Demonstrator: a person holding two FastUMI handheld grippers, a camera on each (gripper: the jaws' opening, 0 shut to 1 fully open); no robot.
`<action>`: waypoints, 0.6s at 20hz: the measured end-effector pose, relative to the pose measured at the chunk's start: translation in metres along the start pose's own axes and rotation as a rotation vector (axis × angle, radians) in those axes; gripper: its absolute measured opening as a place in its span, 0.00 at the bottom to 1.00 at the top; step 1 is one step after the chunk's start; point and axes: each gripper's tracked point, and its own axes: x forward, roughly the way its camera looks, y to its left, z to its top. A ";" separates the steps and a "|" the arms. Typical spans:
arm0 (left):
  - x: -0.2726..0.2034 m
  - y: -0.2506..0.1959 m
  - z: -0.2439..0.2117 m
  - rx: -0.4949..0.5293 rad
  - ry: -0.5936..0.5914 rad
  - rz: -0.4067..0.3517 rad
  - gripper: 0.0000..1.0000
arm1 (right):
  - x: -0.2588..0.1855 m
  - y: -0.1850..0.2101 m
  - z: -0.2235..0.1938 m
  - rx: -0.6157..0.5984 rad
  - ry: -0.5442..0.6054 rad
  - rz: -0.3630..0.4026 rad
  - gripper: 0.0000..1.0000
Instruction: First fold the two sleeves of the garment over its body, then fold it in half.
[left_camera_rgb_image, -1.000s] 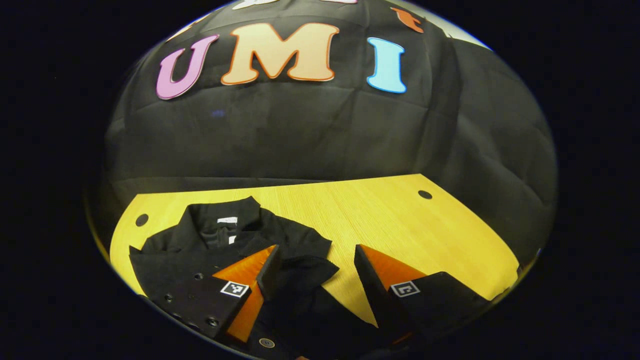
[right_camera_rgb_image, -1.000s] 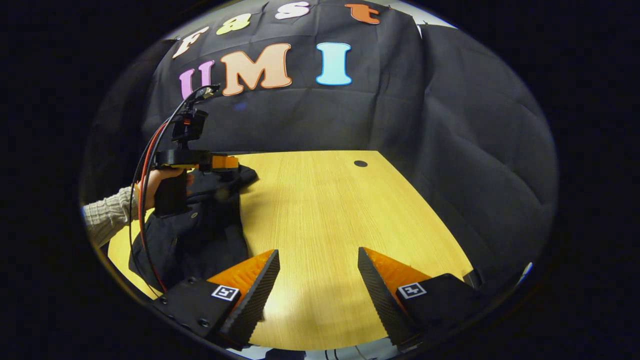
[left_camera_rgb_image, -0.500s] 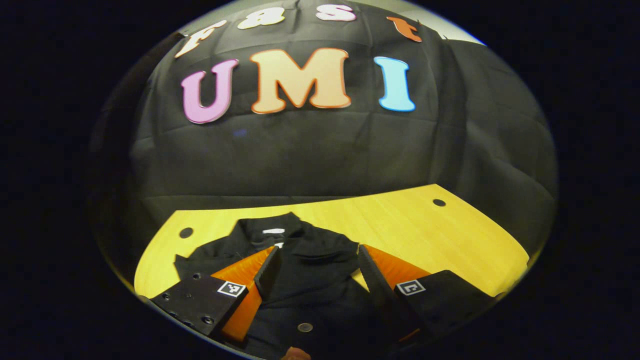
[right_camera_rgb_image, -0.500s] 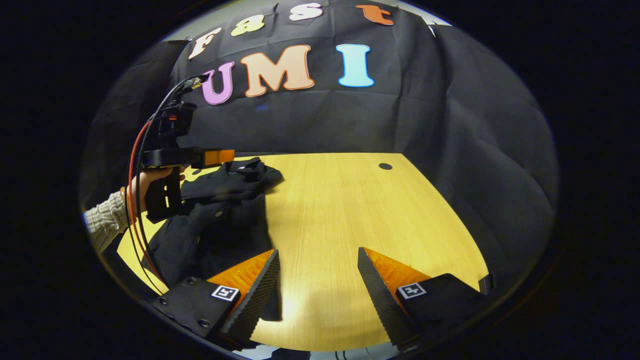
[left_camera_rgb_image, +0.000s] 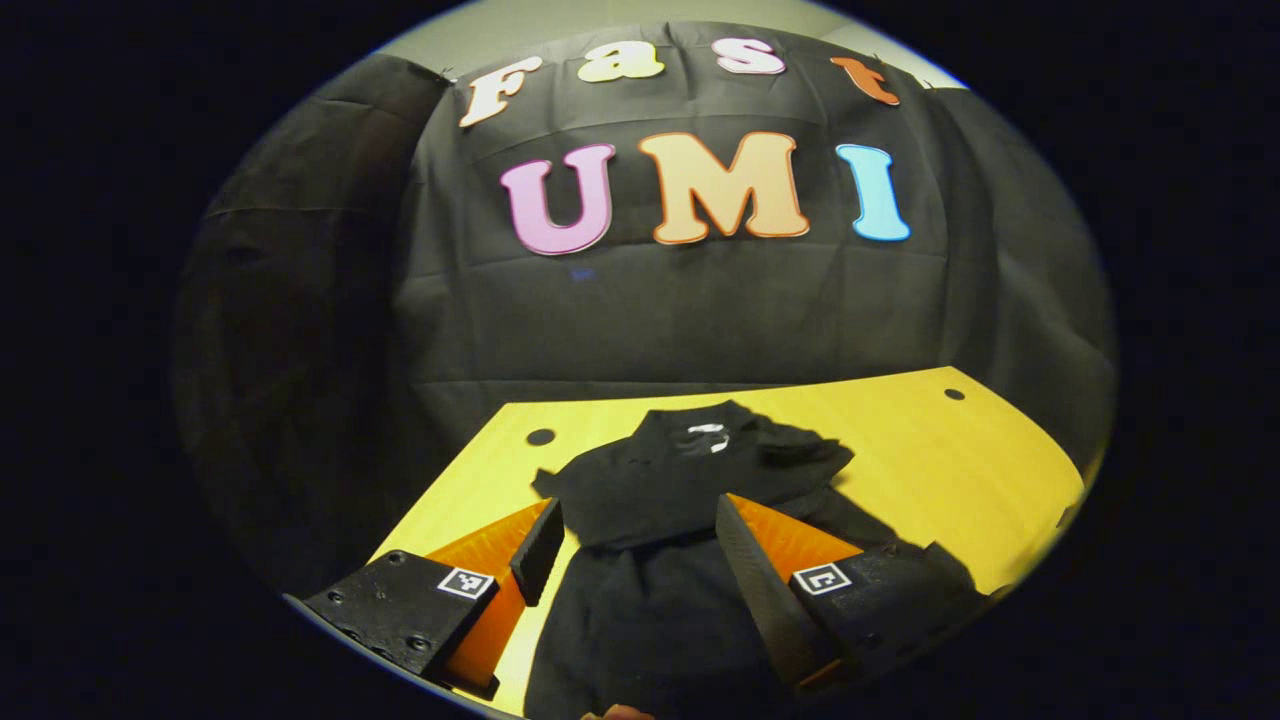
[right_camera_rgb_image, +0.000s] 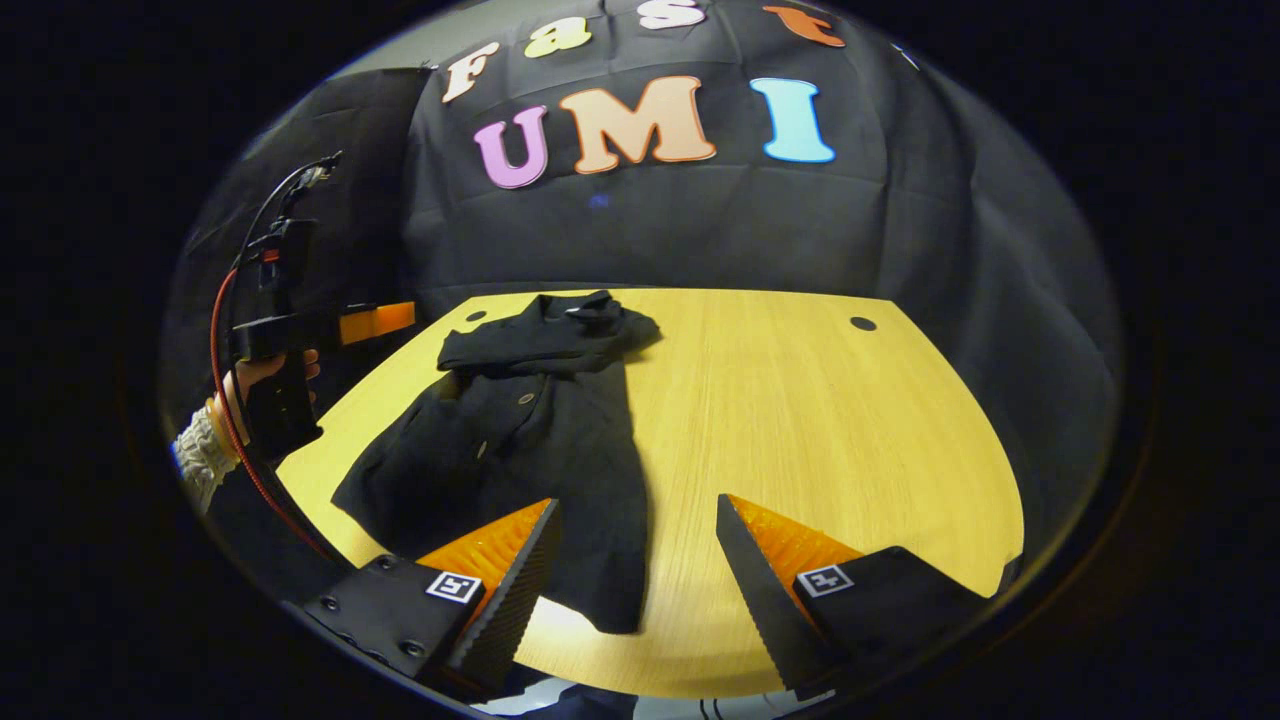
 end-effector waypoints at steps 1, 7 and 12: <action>-0.010 0.009 -0.010 -0.011 0.013 0.019 0.96 | 0.001 0.004 -0.003 -0.010 0.006 0.011 0.99; -0.061 0.027 -0.074 -0.077 0.103 0.077 0.93 | 0.014 0.012 -0.026 0.004 0.050 0.052 0.98; -0.098 0.026 -0.125 -0.127 0.195 0.084 0.93 | 0.029 0.016 -0.049 0.014 0.097 0.067 0.98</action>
